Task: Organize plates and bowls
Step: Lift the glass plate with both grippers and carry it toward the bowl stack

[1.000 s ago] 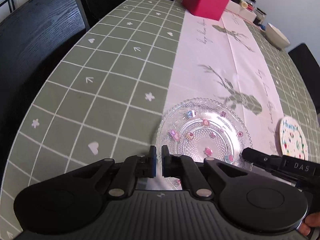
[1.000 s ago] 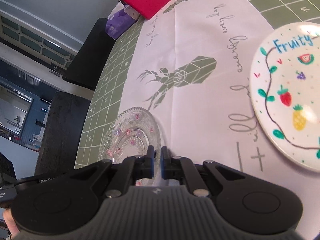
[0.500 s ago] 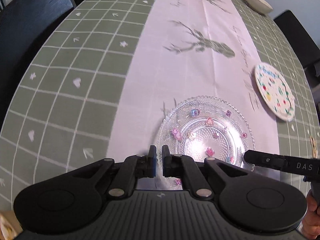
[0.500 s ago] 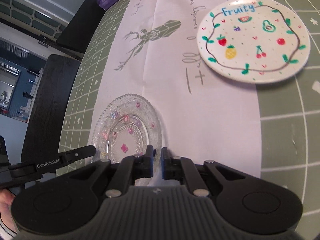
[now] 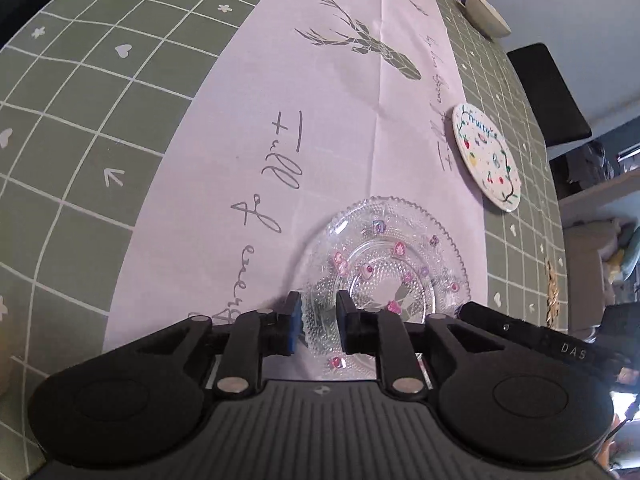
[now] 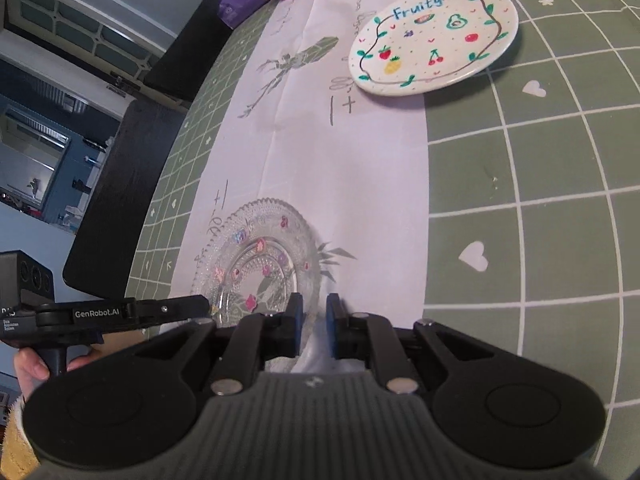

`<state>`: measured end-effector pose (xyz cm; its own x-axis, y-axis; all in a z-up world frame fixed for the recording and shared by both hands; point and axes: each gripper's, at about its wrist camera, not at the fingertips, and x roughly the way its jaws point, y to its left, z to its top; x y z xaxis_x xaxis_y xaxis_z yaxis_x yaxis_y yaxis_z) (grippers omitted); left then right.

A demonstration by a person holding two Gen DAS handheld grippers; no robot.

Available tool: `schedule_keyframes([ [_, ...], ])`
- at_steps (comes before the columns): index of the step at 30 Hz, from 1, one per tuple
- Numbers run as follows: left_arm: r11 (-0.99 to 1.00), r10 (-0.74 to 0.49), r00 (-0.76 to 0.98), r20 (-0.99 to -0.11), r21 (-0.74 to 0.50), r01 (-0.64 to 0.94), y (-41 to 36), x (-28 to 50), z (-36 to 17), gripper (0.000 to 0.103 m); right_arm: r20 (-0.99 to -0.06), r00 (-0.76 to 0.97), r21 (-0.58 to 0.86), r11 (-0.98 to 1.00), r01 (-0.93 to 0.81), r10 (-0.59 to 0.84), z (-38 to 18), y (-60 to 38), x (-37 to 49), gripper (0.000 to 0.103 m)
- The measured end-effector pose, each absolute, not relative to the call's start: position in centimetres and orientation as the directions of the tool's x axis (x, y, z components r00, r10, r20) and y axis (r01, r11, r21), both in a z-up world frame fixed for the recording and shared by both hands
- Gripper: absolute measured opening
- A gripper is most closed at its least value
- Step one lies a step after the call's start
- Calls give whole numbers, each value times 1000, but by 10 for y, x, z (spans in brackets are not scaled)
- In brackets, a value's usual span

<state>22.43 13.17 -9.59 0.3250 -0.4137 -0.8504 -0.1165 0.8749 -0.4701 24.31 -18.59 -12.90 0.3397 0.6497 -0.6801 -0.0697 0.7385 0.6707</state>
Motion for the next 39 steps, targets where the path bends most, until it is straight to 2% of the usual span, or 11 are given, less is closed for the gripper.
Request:
schedule_keyframes([
  [1, 862, -429, 336, -839, -491, -125, 133, 226, -98, 31, -663, 341, 690, 721, -66, 666, -130, -188, 245, 20],
  [3, 849, -450, 354, -820, -516, -116, 135, 228, -101, 33, -638, 334, 717, 694, -70, 694, -131, -189, 248, 34],
  [7, 797, -526, 371, -765, -595, -98, 140, 231, -110, 36, -634, 352, 714, 696, -77, 689, -128, -184, 253, 41],
  [8, 779, -548, 373, -749, -619, -100, 142, 232, -112, 40, -623, 352, 725, 685, -76, 698, -130, -183, 254, 43],
  [12, 734, -613, 363, -701, -676, -67, 147, 233, -116, 44, -577, 321, 772, 630, -83, 750, -133, -186, 261, 61],
  [15, 730, -626, 347, -698, -681, -54, 148, 234, -119, 43, -566, 263, 800, 598, -53, 781, -136, -193, 267, 62],
  [19, 737, -625, 338, -703, -674, -39, 144, 234, -118, 42, -570, 216, 819, 567, 82, 793, -141, -204, 273, 62],
  [25, 745, -635, 272, -723, -666, -32, 143, 237, -117, 41, -614, 213, 780, 625, 19, 760, -130, -198, 270, 64],
  [30, 737, -646, 270, -714, -675, -22, 144, 234, -119, 40, -626, 211, 763, 645, -34, 751, -126, -187, 268, 74],
  [35, 691, -688, 305, -659, -723, -4, 149, 229, -126, 42, -600, 234, 771, 631, -83, 765, -127, -183, 261, 82],
  [39, 637, -724, 298, -622, -769, -55, 155, 233, -134, 41, -576, 255, 789, 609, -76, 777, -130, -187, 257, 81],
])
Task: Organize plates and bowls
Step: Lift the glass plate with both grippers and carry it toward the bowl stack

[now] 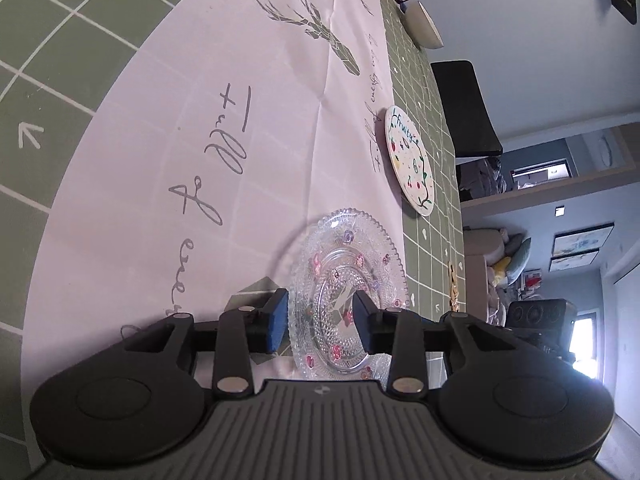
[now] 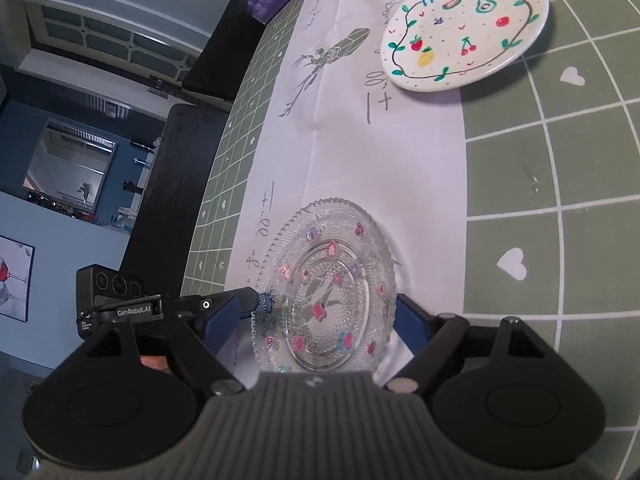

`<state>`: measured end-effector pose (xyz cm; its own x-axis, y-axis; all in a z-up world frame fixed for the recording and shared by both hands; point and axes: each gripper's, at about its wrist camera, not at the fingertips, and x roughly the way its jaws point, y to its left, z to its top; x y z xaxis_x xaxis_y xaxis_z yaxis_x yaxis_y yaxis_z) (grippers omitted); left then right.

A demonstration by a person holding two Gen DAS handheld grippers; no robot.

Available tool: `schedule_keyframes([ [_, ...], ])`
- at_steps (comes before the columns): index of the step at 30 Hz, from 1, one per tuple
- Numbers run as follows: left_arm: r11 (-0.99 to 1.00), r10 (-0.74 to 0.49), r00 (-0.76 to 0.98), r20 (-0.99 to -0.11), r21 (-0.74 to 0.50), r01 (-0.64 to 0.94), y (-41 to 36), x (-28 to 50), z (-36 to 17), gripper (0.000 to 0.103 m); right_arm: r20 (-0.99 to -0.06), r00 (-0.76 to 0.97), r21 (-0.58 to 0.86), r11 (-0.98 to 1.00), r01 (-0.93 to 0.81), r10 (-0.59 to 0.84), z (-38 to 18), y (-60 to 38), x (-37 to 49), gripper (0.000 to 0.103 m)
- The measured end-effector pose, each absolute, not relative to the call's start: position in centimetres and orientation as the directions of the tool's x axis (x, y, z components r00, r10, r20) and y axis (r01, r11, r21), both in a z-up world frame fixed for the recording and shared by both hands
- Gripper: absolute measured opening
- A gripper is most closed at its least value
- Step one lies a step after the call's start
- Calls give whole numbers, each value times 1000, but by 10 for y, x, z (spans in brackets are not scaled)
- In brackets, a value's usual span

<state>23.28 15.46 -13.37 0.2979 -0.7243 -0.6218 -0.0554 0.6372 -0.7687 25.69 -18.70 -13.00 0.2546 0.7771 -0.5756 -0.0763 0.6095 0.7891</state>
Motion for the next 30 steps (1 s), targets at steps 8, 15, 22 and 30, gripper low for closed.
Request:
schedule_keyframes([
  [8, 760, -599, 365, -713, -650, -23, 137, 221, -121, 8, -710, 314, 656, 754, -33, 631, -126, -192, 254, 10],
  [15, 772, -584, 363, -726, -635, -28, 136, 221, -118, 8, -711, 321, 654, 756, -26, 626, -127, -194, 253, 11],
  [22, 783, -596, 320, -737, -621, 28, 131, 232, -115, 8, -725, 321, 648, 762, 17, 609, -126, -193, 251, 11],
  [30, 768, -625, 273, -731, -638, 49, 124, 236, -110, 8, -716, 313, 683, 719, 126, 625, -131, -208, 228, 11],
])
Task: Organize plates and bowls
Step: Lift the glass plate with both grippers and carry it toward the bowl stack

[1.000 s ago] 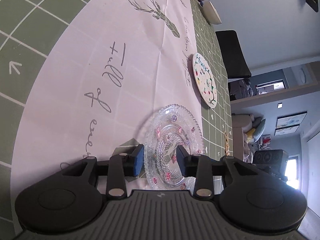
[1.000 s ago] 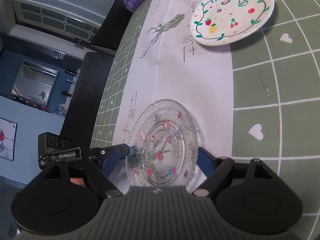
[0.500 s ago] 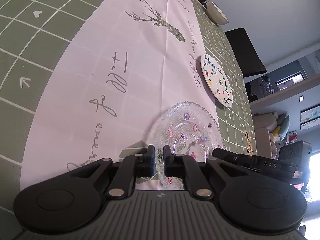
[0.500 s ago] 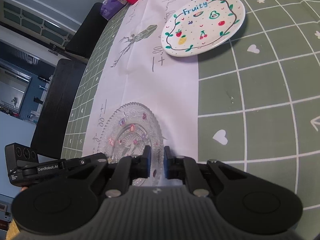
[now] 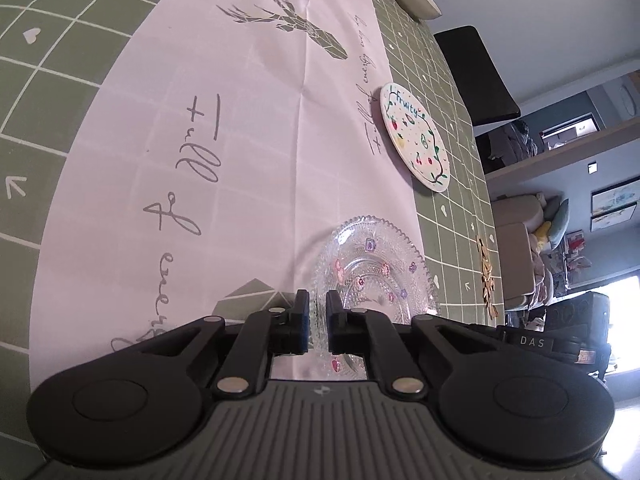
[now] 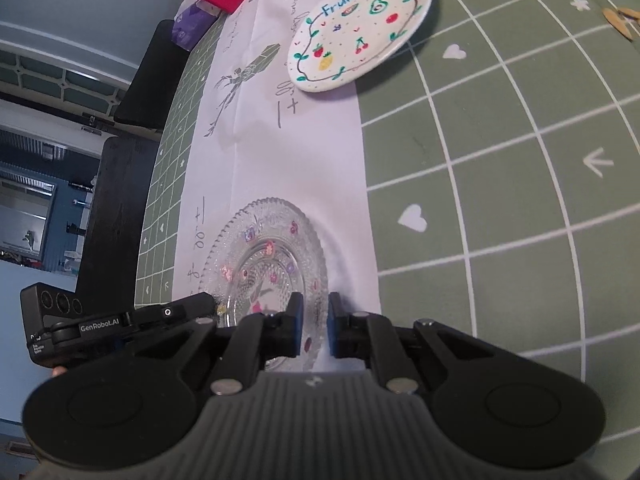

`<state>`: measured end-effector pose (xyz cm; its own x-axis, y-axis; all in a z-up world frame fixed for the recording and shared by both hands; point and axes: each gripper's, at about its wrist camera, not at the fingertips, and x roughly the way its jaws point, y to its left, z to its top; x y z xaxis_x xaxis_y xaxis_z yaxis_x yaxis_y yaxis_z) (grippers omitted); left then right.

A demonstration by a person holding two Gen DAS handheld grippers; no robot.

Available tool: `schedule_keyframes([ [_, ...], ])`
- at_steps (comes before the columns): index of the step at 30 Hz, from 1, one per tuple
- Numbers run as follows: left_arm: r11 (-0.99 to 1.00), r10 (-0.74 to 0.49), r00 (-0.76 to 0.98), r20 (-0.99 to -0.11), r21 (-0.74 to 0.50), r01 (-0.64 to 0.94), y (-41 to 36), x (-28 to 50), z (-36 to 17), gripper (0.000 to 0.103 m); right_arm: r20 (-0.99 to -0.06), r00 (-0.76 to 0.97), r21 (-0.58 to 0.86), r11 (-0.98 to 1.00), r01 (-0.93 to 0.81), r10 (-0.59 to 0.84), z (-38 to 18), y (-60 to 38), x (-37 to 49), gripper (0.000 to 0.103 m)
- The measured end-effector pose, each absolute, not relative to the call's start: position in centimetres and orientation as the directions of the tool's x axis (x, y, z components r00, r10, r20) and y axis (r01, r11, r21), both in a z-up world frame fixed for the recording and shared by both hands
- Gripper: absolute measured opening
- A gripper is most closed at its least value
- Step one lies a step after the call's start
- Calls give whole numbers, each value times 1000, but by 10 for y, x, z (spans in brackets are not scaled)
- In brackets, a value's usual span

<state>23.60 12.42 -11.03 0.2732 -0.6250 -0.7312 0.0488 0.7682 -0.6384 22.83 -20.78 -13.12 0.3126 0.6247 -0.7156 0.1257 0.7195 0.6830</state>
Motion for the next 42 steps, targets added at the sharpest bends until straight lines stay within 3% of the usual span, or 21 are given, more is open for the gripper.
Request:
schedule_keyframes([
  [11, 781, -621, 277, -733, -607, 146, 101, 225, -77, 8, -700, 413, 678, 723, 130, 583, -96, -221, 197, 10],
  [22, 688, -723, 161, -672, -682, 248, 74, 210, -70, 8, -703, 476, 675, 705, 215, 528, -61, -245, 130, 9],
  [30, 640, -751, 77, -655, -695, 329, 49, 190, -69, 8, -700, 479, 695, 659, 287, 530, -65, -261, 68, 9],
  [42, 638, -705, -5, -710, -637, 432, 20, 166, -82, 8, -719, 449, 688, 632, 356, 531, -79, -257, 9, 10],
])
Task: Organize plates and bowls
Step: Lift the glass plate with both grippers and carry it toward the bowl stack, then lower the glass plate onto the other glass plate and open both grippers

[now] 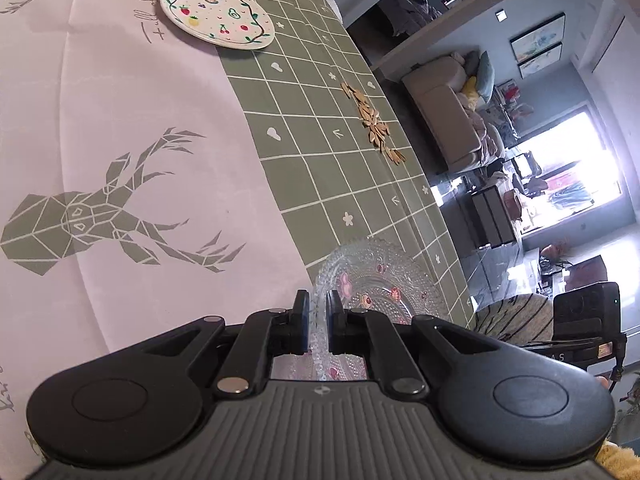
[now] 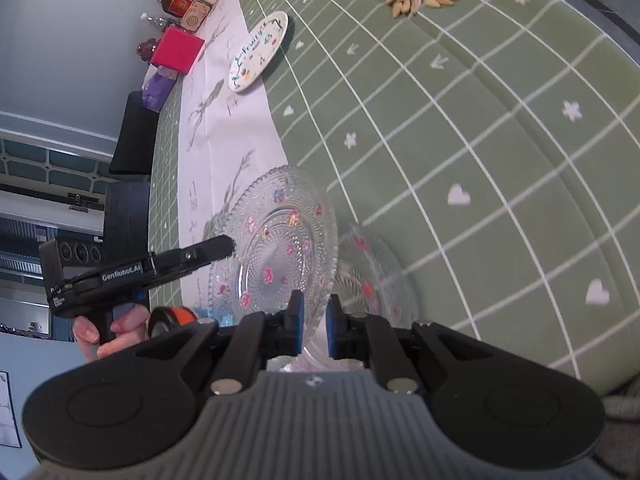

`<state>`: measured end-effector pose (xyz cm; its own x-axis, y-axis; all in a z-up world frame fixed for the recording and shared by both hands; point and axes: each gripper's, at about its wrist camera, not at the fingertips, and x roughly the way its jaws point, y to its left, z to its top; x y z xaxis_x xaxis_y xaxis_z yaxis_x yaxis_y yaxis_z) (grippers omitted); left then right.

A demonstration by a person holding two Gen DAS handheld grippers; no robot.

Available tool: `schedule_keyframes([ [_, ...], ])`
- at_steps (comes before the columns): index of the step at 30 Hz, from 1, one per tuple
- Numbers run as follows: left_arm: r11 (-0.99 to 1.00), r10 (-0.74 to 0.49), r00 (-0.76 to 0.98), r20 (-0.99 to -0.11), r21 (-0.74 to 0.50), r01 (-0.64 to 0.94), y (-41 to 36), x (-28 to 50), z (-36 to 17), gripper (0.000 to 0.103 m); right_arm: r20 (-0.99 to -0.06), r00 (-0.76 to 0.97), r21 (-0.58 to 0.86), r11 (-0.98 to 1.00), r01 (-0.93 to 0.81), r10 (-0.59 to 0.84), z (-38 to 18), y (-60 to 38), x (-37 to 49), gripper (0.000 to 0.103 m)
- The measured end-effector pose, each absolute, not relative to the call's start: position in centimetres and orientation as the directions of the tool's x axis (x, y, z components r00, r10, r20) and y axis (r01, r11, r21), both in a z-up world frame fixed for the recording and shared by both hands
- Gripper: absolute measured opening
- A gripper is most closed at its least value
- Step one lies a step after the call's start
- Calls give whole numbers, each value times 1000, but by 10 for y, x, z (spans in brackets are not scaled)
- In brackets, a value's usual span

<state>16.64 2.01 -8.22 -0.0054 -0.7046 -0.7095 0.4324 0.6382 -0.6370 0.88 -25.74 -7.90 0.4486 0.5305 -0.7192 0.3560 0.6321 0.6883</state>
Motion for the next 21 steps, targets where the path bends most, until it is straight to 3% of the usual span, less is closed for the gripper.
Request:
schedule_keyframes([
  [21, 677, -582, 18, -813, -473, 564, -3, 138, -83, 12, -730, 403, 684, 597, 420, 552, -103, -245, -19, 11],
])
